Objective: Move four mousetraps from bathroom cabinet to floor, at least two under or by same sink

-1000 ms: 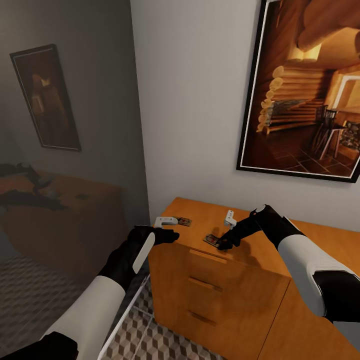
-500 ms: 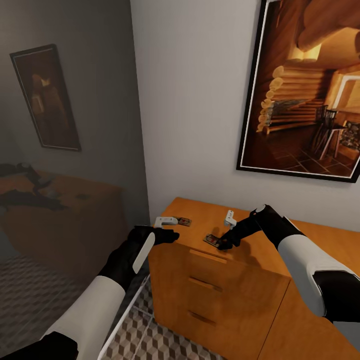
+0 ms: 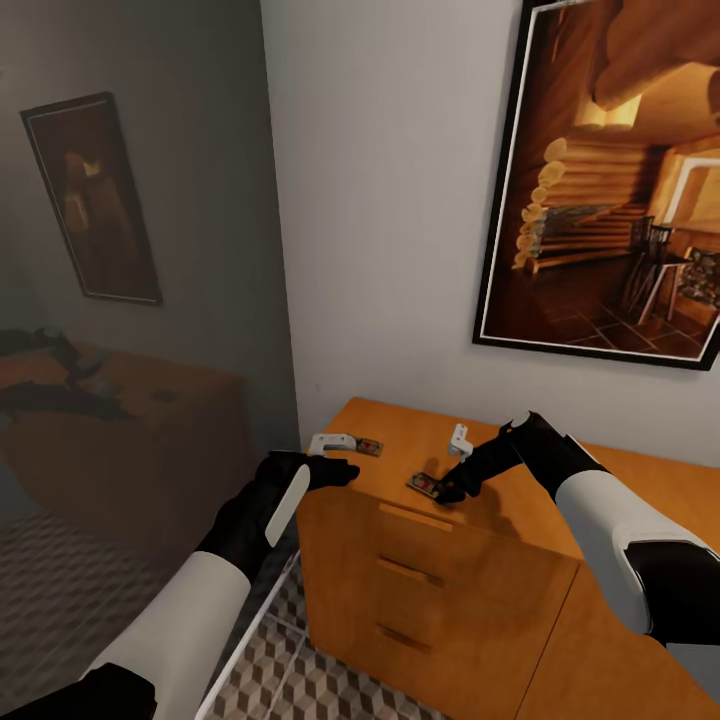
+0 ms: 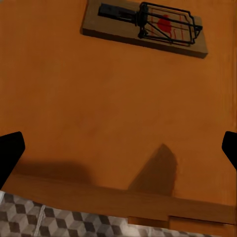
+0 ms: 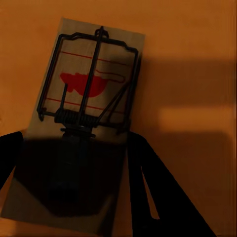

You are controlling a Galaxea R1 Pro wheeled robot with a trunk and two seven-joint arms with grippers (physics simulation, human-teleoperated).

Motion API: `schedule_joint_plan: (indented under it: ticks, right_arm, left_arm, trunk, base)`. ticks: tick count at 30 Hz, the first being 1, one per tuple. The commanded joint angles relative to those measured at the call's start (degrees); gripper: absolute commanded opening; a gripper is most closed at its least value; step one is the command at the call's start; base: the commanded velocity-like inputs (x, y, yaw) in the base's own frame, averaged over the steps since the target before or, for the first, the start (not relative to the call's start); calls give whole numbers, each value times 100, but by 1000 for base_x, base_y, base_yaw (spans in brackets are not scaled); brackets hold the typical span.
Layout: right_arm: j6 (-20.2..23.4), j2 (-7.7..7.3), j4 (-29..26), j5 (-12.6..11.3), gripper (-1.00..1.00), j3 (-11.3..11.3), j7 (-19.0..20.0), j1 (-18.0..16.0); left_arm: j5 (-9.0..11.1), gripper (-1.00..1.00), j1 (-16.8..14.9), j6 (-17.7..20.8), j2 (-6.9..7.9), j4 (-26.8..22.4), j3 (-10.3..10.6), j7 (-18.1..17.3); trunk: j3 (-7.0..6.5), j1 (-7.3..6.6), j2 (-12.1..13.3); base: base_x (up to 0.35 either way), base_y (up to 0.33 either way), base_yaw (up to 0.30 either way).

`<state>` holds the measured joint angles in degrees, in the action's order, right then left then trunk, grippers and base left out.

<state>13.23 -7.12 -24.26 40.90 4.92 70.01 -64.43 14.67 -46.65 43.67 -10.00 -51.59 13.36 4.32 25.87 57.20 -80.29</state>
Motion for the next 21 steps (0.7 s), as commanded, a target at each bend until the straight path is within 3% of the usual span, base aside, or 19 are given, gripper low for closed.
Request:
schedule_joint_plan:
  ticks: [1,21]
  right_arm:
    - [31,0,0,-11,-100,0,4,0]
    - [27,-20,-2,-12,-100,-13,-9,0]
  left_arm:
    - [0,100,3,1,0,0,0,0]
    - [-4,100,3,2,0,0,62,7]
  trunk:
    - [-18,-23,42]
    - [-377,-462,844]
  base:
    - [0,0,0]
    - [0,0,0]
